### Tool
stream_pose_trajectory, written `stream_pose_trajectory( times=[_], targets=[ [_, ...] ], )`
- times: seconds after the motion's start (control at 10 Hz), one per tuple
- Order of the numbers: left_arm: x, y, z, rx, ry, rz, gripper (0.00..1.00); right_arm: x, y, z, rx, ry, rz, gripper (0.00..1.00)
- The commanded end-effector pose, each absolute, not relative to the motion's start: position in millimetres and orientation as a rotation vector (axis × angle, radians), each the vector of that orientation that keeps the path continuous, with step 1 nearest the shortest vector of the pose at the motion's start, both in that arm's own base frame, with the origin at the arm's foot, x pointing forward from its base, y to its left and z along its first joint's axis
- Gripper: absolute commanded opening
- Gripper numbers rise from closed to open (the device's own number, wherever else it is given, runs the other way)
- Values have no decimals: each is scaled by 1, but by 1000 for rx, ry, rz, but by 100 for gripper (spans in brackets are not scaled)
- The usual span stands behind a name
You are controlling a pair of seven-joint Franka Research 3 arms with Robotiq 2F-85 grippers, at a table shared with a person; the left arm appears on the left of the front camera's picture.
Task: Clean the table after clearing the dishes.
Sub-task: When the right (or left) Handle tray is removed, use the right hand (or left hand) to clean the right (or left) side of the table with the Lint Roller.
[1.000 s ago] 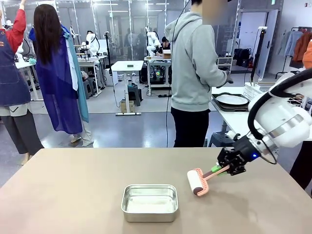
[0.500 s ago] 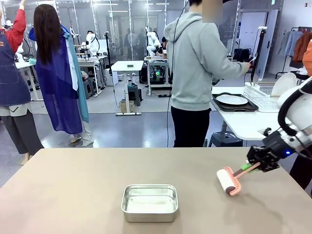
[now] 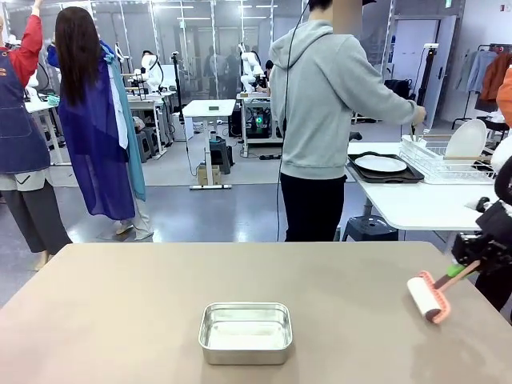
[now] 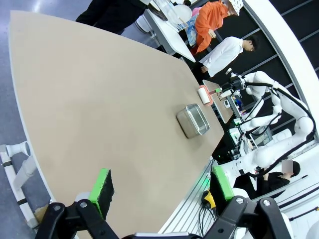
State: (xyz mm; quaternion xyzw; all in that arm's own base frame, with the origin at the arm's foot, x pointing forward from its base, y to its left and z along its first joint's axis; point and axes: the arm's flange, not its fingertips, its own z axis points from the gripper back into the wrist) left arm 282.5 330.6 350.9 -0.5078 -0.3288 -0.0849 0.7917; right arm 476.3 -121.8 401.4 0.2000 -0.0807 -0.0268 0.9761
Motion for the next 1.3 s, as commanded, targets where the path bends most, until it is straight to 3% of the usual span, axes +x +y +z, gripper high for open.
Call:
stream_pose_trajectory(
  times=[0.0, 0.5, 1.2],
  targets=[
    [277, 329, 354, -1088, -700, -192, 99, 465, -120, 431, 368, -175, -57, 22],
    [277, 329, 354, -1088, -700, -192, 99, 427, -100, 540, 364, -242, 120, 22],
    [277, 329, 354, -1088, -700, -192, 99, 430, -100, 536, 373, -255, 111, 22]
  ],
)
